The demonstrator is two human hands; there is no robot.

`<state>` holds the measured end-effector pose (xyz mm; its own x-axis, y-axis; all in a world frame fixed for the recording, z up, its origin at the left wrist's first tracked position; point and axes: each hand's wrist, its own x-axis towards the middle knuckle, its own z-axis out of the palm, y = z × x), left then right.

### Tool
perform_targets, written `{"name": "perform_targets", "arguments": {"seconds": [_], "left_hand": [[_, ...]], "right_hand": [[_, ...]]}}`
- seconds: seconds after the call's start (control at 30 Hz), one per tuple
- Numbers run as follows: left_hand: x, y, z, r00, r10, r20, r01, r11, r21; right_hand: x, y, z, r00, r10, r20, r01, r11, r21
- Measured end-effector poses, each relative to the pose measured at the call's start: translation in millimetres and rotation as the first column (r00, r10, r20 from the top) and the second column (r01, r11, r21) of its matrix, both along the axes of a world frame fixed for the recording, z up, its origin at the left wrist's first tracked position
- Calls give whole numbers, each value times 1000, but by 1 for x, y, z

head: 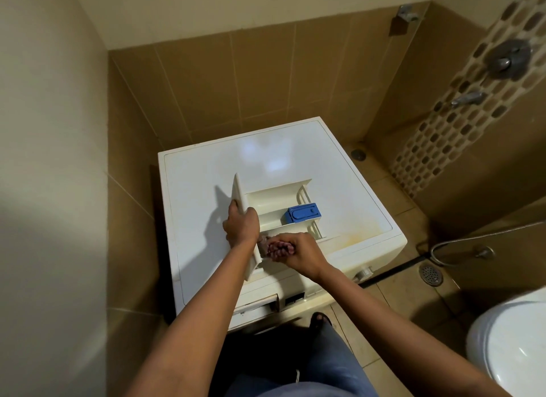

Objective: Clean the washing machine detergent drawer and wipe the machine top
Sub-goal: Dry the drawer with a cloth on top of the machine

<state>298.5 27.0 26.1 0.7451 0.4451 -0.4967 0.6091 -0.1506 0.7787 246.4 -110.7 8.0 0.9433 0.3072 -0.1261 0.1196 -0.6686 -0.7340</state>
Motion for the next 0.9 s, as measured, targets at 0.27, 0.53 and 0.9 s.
{"name": "perform_targets", "arguments": {"seconds": [0.27,0.53,0.9], "left_hand": [[1,0,-14,1000,-10,3,10,1000,-26],[1,1,-4,1000,-14,27,14,1000,8],[-2,2,-3,999,-37,33,37,999,-12]], "right_hand": [[-7,20,-6,929,305,208,-255,937,-237],[-14,4,-2,925,239,295,-181,961,-208],[-6,-87,-10,926,23,376,102,946,-309]]}}
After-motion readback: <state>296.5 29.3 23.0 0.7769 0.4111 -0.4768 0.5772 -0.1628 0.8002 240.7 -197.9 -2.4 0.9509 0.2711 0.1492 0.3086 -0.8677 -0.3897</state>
